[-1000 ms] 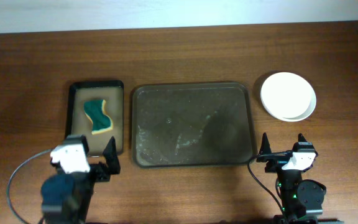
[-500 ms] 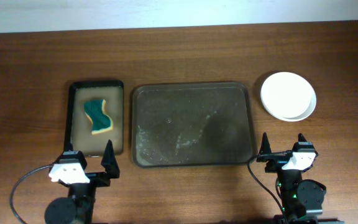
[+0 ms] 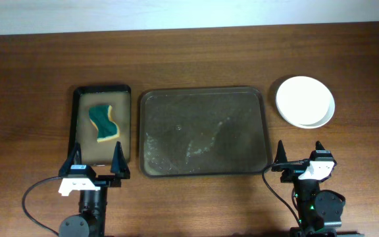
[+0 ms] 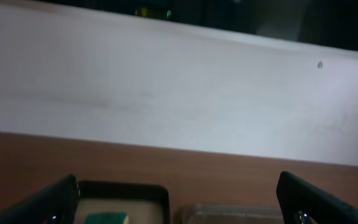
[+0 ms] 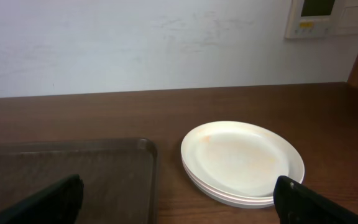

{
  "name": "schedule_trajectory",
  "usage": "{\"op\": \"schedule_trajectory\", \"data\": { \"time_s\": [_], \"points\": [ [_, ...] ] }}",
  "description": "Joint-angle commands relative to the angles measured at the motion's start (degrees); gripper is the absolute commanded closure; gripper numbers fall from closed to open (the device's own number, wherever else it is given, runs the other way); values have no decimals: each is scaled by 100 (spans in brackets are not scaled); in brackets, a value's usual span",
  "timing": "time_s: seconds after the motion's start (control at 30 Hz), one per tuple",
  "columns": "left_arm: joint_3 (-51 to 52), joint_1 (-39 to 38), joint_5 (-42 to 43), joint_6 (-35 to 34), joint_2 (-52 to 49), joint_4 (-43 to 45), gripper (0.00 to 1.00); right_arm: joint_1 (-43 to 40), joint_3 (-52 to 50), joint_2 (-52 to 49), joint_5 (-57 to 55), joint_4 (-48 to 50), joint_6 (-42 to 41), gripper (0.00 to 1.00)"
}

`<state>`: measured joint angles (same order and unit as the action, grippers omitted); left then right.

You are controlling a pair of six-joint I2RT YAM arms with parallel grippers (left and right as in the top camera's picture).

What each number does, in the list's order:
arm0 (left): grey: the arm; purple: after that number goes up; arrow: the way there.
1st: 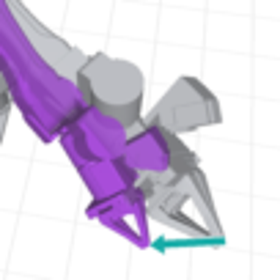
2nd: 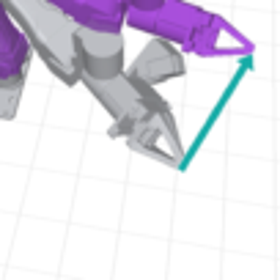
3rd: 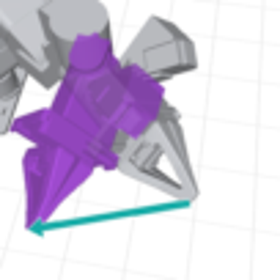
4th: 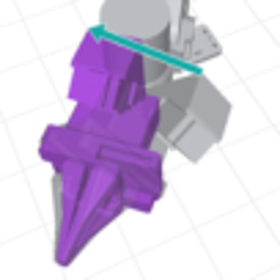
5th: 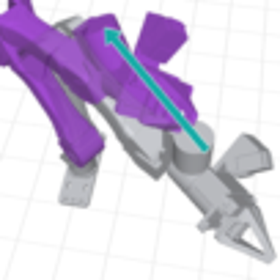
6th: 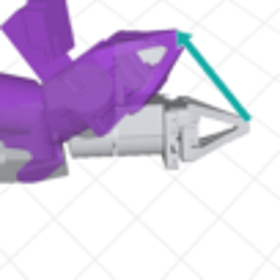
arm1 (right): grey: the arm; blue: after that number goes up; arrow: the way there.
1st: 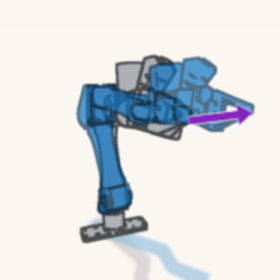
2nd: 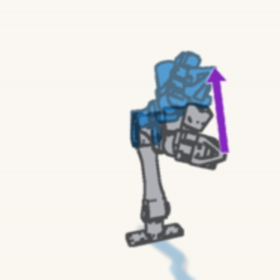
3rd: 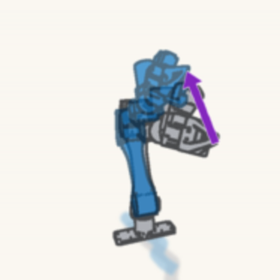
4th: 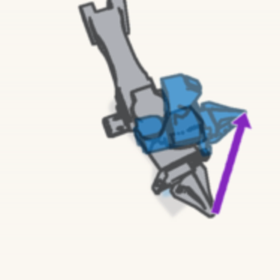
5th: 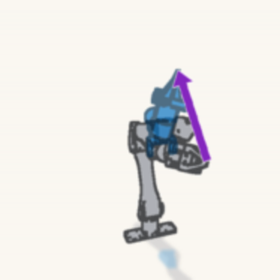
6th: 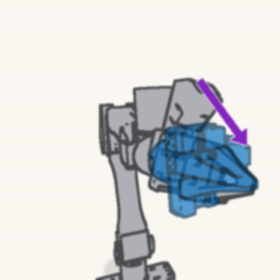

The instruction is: Clean dirty plates on tray and stack at the side

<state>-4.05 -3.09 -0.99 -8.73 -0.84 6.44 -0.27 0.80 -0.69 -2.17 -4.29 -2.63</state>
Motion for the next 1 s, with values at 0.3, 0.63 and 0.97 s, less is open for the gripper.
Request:
{"op": "schedule_trajectory", "data": {
  "time_s": [0.3, 0.63, 0.97],
  "points": [
    [358, 26, -48, 704, 57, -345, 1, 22, -48, 37, -87, -20, -24, 2],
    [356, 26, -26, 1231, 57, -1123, 1, 22, -48, 39, -87, -20, -22, 2],
    [356, 26, -48, 1226, 57, -1126, 1, 22, -48, 39, -87, -20, -22, 2]
  ]
}}
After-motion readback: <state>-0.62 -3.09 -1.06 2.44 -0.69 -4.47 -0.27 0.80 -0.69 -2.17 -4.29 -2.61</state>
